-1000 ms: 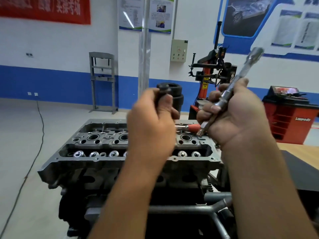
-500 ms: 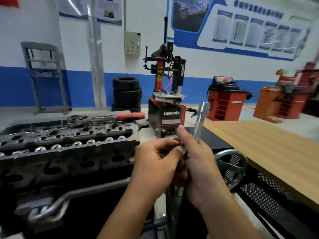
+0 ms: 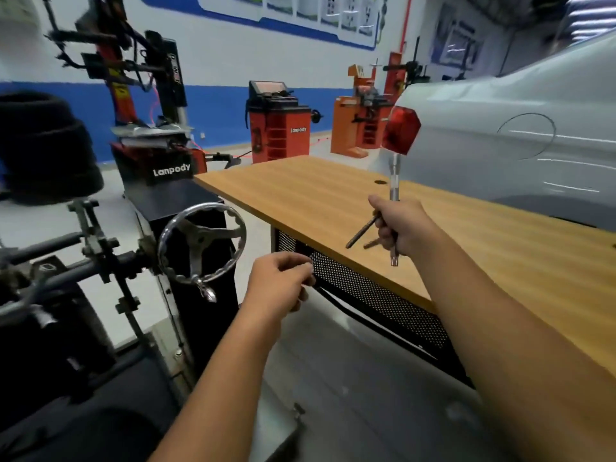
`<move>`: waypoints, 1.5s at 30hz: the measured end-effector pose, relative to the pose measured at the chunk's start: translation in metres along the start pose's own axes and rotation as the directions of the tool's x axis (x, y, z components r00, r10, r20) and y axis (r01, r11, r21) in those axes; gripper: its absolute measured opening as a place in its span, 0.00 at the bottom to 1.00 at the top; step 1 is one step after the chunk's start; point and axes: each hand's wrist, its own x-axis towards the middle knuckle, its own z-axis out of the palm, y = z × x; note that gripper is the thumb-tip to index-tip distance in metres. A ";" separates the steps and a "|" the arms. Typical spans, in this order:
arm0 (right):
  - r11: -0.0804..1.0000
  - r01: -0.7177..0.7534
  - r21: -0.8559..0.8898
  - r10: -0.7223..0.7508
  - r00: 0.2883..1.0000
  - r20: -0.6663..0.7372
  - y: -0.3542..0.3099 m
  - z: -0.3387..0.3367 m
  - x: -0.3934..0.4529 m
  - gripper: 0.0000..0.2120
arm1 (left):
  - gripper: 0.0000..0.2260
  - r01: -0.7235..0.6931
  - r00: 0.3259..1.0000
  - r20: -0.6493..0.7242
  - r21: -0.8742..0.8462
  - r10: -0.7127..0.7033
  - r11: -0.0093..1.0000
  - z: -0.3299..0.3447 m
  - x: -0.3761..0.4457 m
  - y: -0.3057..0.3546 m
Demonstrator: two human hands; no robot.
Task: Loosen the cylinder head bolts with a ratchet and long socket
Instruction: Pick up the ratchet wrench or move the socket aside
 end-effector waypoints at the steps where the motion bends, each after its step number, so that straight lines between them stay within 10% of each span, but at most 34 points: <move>1: 0.998 -0.061 -0.017 0.061 0.998 -0.019 0.008 -0.017 0.012 0.14 | 0.06 0.026 1.000 0.005 0.000 -0.026 1.000 0.011 -0.004 -0.002; 7: 0.958 -0.288 0.008 0.287 0.953 -0.101 0.050 -0.067 0.048 0.11 | 0.05 0.085 0.996 0.029 0.008 -0.085 0.996 0.033 -0.019 -0.003; 31: 0.937 -0.166 0.307 0.250 0.932 -0.261 0.032 -0.027 0.028 0.16 | 0.04 0.011 0.973 -0.228 -0.151 -0.045 0.988 -0.069 0.003 -0.021; 36: 0.974 0.025 0.225 -0.053 0.991 0.120 0.023 0.094 -0.047 0.19 | 0.05 -0.040 0.974 -0.228 -0.163 0.002 0.986 -0.092 0.004 0.002; 41: 0.922 0.278 0.269 -0.376 0.809 0.452 -0.015 0.255 -0.152 0.21 | 0.24 -0.148 0.958 -0.271 -0.198 0.091 0.969 -0.155 -0.016 0.037; 45: 0.823 0.531 0.202 -0.538 0.613 0.579 -0.042 0.351 -0.220 0.30 | 0.28 -0.350 0.791 -0.581 -0.172 0.192 0.921 -0.249 -0.046 0.060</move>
